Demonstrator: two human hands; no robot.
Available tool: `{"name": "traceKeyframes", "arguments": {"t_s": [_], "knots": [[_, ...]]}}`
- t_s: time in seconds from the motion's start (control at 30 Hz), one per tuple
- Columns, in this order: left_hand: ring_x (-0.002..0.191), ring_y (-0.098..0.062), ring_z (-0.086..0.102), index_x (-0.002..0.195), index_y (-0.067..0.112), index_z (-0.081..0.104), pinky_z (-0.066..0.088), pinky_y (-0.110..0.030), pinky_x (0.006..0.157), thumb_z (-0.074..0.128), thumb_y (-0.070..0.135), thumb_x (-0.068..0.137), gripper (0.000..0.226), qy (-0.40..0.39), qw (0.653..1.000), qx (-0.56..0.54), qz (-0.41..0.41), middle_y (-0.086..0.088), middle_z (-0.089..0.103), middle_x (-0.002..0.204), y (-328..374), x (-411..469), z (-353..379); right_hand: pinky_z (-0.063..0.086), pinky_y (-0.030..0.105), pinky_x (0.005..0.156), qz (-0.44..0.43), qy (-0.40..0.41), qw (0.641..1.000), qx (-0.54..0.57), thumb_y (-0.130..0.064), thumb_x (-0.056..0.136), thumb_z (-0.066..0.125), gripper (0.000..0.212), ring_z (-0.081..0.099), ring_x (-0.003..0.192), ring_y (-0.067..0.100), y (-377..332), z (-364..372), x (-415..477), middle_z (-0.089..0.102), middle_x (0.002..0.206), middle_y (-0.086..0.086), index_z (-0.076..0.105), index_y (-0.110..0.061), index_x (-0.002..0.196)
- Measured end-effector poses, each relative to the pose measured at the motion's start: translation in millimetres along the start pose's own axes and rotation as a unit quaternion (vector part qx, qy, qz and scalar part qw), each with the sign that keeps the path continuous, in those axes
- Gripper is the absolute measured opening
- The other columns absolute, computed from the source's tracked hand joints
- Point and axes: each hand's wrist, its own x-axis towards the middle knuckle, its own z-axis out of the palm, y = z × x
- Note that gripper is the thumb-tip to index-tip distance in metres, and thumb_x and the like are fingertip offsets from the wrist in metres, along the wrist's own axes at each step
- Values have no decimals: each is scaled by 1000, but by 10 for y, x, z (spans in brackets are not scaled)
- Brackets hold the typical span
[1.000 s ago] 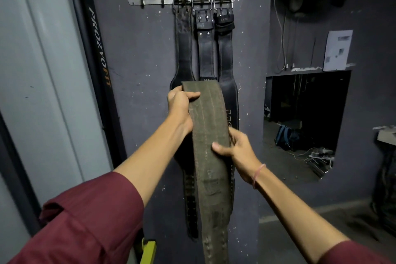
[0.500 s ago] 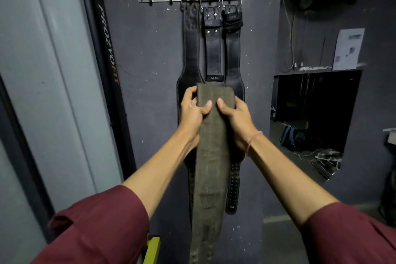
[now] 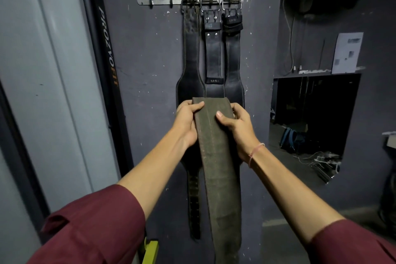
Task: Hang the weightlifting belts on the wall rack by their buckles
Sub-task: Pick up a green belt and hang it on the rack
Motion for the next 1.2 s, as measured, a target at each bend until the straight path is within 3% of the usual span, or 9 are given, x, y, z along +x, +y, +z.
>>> {"name": "traceKeyframes", "arguments": {"t_s": [0.1,0.2,0.27,0.37,0.47,0.57,0.7,1.03,1.2], "knots": [[90,-33,66,101,5,58,59,-47,83,54,-12,84,24,-19,999,-25,33,-20,67,97,-51,-38,15,60,38,81,25,21,999,0,-28,90,70,36,69,93,24,-27,-10,106,69,105,13,57,-4,113],[88,-34,65,89,5,60,58,-45,83,52,-18,74,29,-3,999,-10,36,-19,67,88,-109,-80,2,59,37,79,10,26,999,-28,-19,93,66,25,68,86,20,-59,-6,187,69,97,9,55,-5,110],[86,-31,66,92,5,68,55,-43,89,59,3,82,13,2,1000,-25,-7,-16,69,88,-92,-115,-4,59,34,73,-12,9,999,-38,-8,93,63,20,67,78,17,-54,16,182,69,89,6,51,-7,109],[91,-30,72,109,8,73,55,-44,91,56,61,89,59,14,998,7,-69,-15,75,101,-35,-2,-20,60,36,71,-49,-7,999,-20,1,94,60,21,69,75,18,-21,47,128,70,85,7,47,-5,109],[107,-34,69,121,10,70,56,-48,91,48,80,79,84,33,993,40,-106,-17,71,117,8,91,-13,60,44,74,-68,-32,997,6,3,93,60,23,70,80,27,-4,59,114,72,89,14,45,-8,106],[107,-35,69,122,9,68,54,-53,93,54,72,83,75,34,994,52,-90,-19,70,120,23,110,32,60,44,72,-77,-41,996,11,6,91,61,25,70,77,26,-7,43,132,73,85,11,45,-3,108],[107,-38,68,127,5,59,55,-55,90,54,40,98,46,46,998,22,38,-21,69,120,-20,106,133,62,42,70,-50,-40,997,31,7,88,63,23,73,77,28,39,-59,164,74,87,16,51,3,107],[111,-33,67,122,11,62,53,-55,97,58,25,98,29,30,986,58,154,-15,71,117,-50,100,36,59,29,80,136,-120,982,-46,6,84,70,26,74,96,22,1201,-343,-456,76,105,13,69,3,110],[106,-29,68,115,17,62,55,-51,94,56,23,99,18,2,984,74,160,-12,71,115,-86,72,20,60,35,83,68,-89,994,-1,-1,92,62,22,72,98,24,810,-152,-139,75,109,10,65,-4,114]]}}
